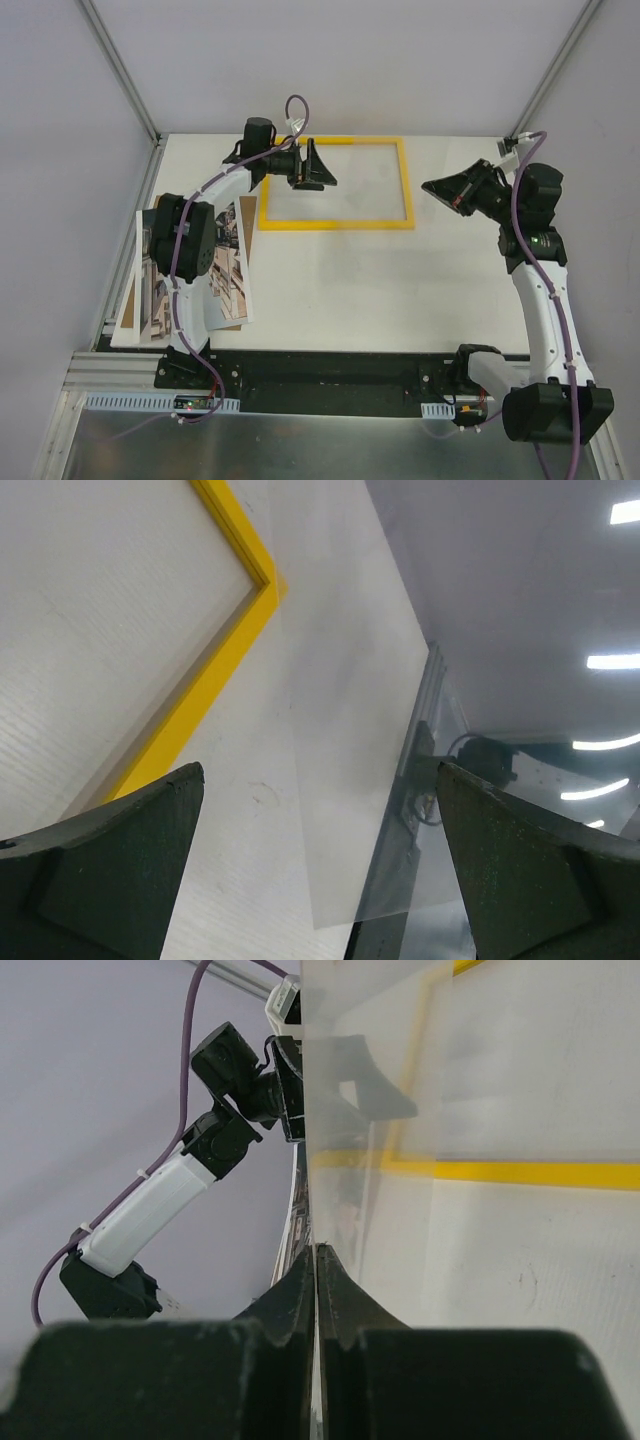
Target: Put the photo into the frame
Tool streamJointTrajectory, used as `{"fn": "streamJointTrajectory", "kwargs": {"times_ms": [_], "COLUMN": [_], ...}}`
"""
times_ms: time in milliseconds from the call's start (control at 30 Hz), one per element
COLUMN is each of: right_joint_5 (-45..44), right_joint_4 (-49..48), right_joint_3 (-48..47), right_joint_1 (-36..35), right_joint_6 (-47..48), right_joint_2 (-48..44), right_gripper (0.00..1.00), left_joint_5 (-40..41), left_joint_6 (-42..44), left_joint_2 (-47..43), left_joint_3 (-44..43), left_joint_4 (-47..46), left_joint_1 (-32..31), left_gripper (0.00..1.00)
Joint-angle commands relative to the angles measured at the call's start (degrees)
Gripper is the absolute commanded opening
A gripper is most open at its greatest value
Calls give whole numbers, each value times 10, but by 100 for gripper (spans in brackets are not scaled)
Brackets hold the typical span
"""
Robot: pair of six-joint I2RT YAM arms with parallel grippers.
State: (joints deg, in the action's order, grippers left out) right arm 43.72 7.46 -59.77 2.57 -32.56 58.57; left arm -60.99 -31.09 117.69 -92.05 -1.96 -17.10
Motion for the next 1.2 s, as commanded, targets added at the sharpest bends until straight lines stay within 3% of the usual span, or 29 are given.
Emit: {"fn": "streamJointTrajectory", "kwargs": {"times_ms": [0,200,333,533,667,1167], "right_joint_5": [15,14,15,19,27,87], "right_joint_4": [-10,-10,-10,-18,-17,-72], "right_joint_3": [-34,-56,-66,-76,-89,-78], "right_joint_1": [-15,-25,-39,-47,-47,11], "right_joint_6": [-19,-30,-35,-36,-35,-52], "right_joint_2": [-10,-6,-3,7,19,52], "right_gripper": [1,1,1,0,1,1], "left_joint_5": [-76,-88,-111,-132,-142,-142], "left_joint_6": [-77,-91,-156,-198,-265,-454], "left_joint_2": [-4,7,1,-7,-18,-64], "left_joint_3": [34,49,80,103,129,195], "left_joint_4": [-164,-190,-299,-360,-450,-692], "left_joint_1": [4,8,11,11,11,13], "left_gripper": [99,99,99,99,99,72]}}
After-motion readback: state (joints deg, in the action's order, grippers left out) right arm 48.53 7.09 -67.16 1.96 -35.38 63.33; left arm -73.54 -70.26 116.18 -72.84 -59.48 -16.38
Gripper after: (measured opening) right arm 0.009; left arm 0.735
